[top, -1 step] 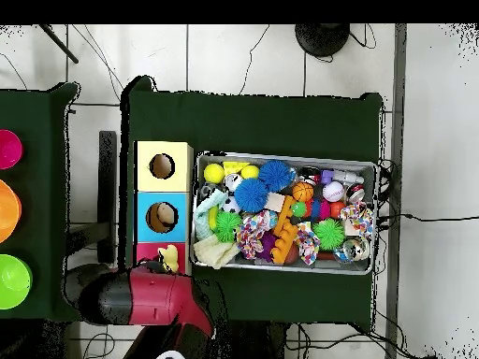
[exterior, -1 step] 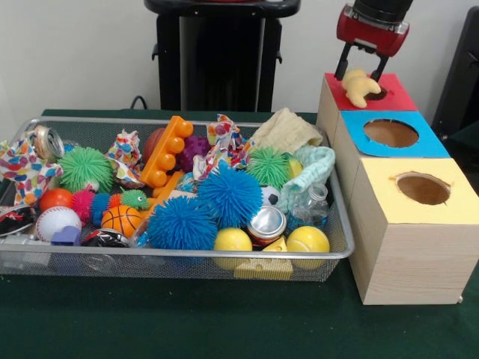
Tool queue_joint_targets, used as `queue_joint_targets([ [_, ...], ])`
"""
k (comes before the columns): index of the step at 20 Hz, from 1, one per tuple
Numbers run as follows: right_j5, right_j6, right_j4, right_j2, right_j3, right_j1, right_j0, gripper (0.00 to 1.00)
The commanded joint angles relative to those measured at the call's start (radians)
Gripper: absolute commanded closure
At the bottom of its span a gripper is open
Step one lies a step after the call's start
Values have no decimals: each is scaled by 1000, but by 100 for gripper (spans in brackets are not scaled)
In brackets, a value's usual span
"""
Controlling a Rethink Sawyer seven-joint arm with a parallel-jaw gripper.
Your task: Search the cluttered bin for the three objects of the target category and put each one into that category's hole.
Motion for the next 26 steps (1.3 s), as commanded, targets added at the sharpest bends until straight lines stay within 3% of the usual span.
queue_joint_targets([
  [1, 18, 132, 16, 78, -22, 31, -42, 0],
  [9, 94, 133, 5, 50, -42, -2, -28, 0],
  [13, 238, 106, -22, 15, -59, -99, -23, 0],
  [21, 420, 84, -62, -12, -107, -194, -27, 0],
  [26, 421, 71, -70, 3, -119, -190, -50, 0],
])
